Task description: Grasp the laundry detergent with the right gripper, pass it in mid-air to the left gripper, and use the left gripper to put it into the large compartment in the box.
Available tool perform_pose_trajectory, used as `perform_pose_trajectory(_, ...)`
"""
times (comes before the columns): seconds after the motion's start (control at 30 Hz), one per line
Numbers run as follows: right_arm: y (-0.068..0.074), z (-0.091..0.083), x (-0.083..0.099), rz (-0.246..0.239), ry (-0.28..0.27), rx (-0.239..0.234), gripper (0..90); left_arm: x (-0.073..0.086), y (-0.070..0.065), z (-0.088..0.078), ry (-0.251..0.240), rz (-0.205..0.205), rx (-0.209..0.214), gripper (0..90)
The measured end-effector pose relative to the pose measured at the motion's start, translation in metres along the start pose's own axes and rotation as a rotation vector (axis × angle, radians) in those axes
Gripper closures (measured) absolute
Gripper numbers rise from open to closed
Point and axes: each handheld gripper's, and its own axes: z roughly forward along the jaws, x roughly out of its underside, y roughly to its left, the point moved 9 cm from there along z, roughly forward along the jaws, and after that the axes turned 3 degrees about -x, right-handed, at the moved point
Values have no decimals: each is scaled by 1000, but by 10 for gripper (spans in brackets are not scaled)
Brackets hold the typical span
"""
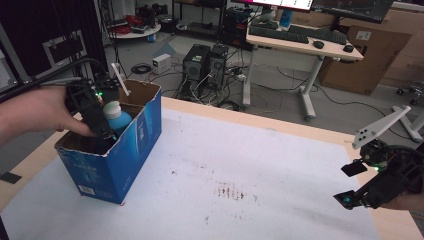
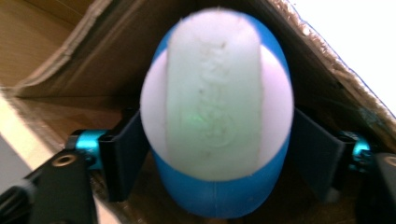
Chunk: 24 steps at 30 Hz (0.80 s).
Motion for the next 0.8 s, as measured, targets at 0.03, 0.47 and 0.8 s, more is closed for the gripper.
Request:
perform_pose_trajectory(0.03, 0, 0, 0, -1, 2, 2, 118, 0, 1, -2, -3, 3, -1, 239)
perform_pose_trajectory(0.47, 3, -5, 1, 12, -32, 13, 118, -20, -1, -46, -87, 50, -46, 239)
perform_pose_trajectory(0.8, 13, -11, -7, 55, -123, 21, 117, -89, -63, -61, -254, 245, 37, 239)
